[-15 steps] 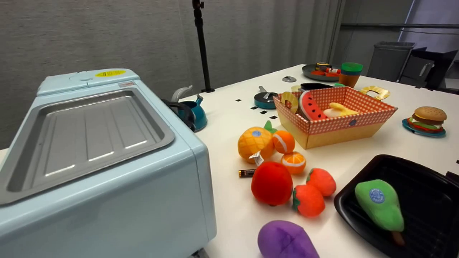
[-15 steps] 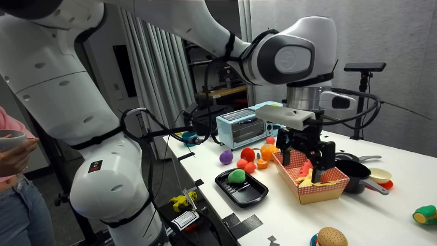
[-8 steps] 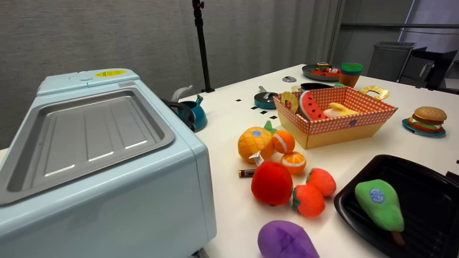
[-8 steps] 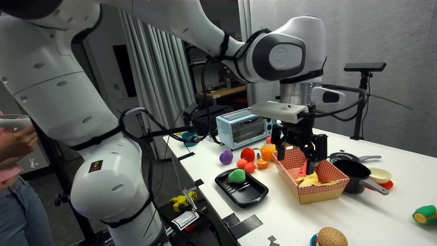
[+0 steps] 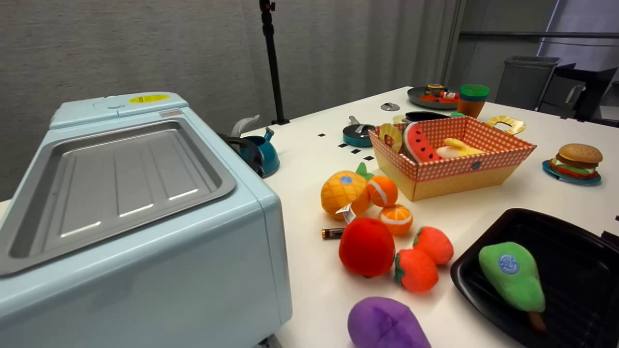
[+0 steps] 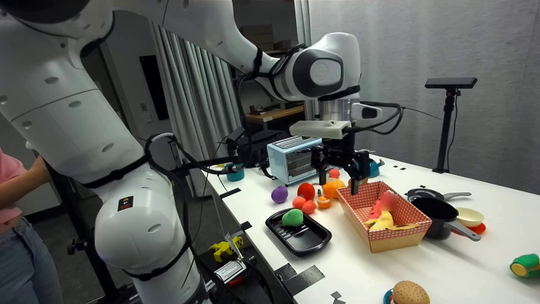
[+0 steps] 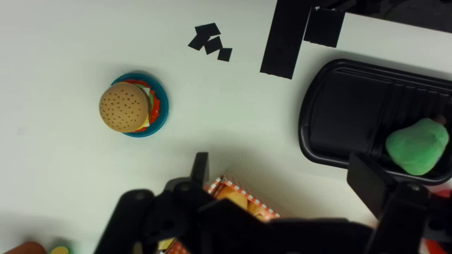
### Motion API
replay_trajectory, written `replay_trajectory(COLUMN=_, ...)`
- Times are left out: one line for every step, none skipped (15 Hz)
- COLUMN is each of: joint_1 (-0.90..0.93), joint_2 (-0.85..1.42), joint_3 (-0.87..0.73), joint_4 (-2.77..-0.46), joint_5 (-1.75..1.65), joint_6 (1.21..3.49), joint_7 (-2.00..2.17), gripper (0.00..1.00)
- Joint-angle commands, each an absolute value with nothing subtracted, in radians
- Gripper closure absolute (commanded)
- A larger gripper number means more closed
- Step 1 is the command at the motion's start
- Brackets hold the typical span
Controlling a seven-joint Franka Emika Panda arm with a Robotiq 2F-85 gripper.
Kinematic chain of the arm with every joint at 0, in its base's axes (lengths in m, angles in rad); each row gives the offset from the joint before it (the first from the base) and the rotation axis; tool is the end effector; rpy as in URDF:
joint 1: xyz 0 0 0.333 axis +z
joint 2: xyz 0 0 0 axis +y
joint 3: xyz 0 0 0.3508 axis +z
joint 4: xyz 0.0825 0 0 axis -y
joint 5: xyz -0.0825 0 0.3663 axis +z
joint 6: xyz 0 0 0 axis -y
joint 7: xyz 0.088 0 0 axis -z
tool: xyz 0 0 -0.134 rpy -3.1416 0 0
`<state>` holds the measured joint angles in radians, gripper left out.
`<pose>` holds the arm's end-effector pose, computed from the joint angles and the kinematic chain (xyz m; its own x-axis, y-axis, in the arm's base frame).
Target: Take the pear plush toy and place it in the box
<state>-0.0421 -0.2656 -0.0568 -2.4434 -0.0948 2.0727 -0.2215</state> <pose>0.4064 -0.0478 0.4095 0.9782 0.1711 -0.1176 0.1766 -0.9836 0.0380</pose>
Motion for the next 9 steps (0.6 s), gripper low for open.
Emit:
replay_trajectory(joint_1=0.02, joint_2=-0.276, joint_3=-0.014, joint_4=-2.464, joint_5=-0.065, joint_6=2.06, joint_7=-0.235, gripper=0.0)
replay_trajectory(joint_1=0.035, joint_2=-0.272, joint_3=-0.001, joint_4=-2.466, joint_5=-0.06, joint_6=2.062, joint_7=-0.237, gripper=0.0)
replay_trajectory(joint_1=0.05, joint_2=-0.266, joint_3=0.01, joint_4=-2.465, joint_5=-0.052, joint_6=2.062, joint_7=-0.241, gripper=0.0)
replay_trajectory(joint_1=0.064, joint_2=-0.262, joint_3=0.019, joint_4=-2.465, joint_5=-0.043, joint_6=2.065, joint_7=-0.246, gripper=0.0)
replay_trajectory(joint_1=0.077, joint_2=-0.257, joint_3=0.027, joint_4=-2.464, joint_5=-0.031, joint_6=2.071, joint_7=-0.254, gripper=0.0)
replay_trajectory(joint_1=0.09, joint_2=-0.251, joint_3=0.033, joint_4=-2.463, joint_5=-0.018, joint_6=2.075, joint_7=-0.26, gripper=0.0)
replay_trajectory(joint_1=0.102, joint_2=-0.246, joint_3=0.039, joint_4=-2.463, joint_5=-0.003, joint_6=2.079, joint_7=-0.266, gripper=0.0)
replay_trajectory(joint_1=0.112, joint_2=-0.241, joint_3=0.045, joint_4=-2.463, joint_5=0.006, joint_6=2.082, joint_7=-0.273, gripper=0.0)
replay_trajectory(joint_1=0.121, joint_2=-0.236, joint_3=0.052, joint_4=-2.464, joint_5=0.01, joint_6=2.086, joint_7=-0.277, gripper=0.0)
